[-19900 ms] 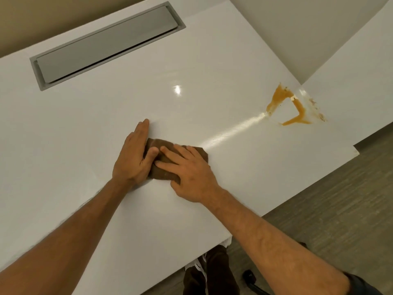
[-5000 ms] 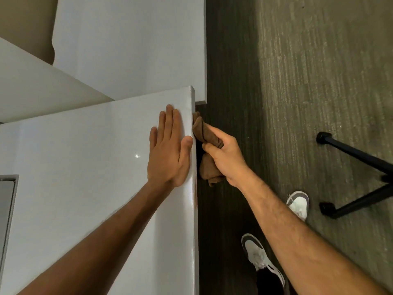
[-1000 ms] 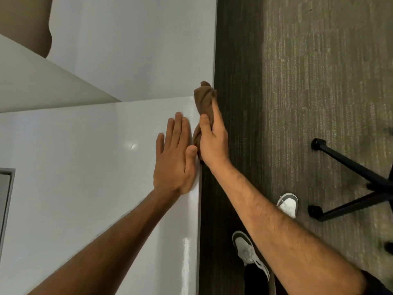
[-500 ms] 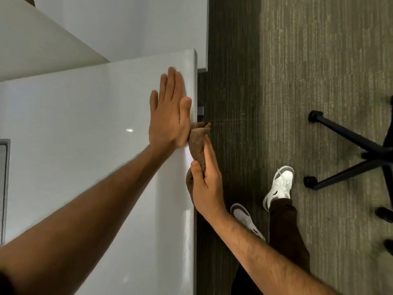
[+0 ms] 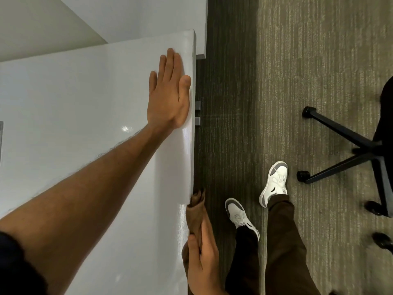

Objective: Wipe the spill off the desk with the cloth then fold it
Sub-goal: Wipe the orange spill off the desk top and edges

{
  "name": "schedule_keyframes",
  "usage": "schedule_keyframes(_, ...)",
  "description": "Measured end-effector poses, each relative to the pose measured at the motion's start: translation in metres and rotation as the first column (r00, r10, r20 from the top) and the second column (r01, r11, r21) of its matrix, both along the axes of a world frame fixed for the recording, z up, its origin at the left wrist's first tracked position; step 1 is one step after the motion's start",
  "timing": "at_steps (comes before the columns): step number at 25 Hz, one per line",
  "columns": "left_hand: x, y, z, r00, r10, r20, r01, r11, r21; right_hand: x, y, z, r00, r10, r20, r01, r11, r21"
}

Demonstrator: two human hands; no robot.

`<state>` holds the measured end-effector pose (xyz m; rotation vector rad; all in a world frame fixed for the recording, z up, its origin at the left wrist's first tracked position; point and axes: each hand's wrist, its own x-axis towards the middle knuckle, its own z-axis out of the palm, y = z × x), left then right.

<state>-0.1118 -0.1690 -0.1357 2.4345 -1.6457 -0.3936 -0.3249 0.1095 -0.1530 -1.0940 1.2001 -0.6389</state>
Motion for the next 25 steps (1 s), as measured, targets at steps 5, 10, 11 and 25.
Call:
schedule_keyframes(5,-0.001,0.000,0.002,1.000,-0.005,0.004,0.005,1.000,0.011,0.003,-0.020,0.000,0.998,0.025,0.053,-0.028,0.998,0.060)
schedule_keyframes(10,-0.001,-0.001,0.002,1.000,0.000,0.017,-0.001,1.000,0.030,0.032,-0.091,-0.004,0.995,-0.005,0.100,0.002,0.999,0.032)
schedule_keyframes(11,0.000,-0.001,0.002,1.000,0.000,0.009,0.000,1.000,0.030,0.039,-0.107,-0.006,0.995,-0.009,0.100,0.007,1.000,0.019)
schedule_keyframes(25,0.003,0.001,-0.003,1.000,0.000,-0.020,0.001,0.999,0.055,0.110,-0.311,-0.022,0.997,0.042,0.062,-0.033,0.989,-0.147)
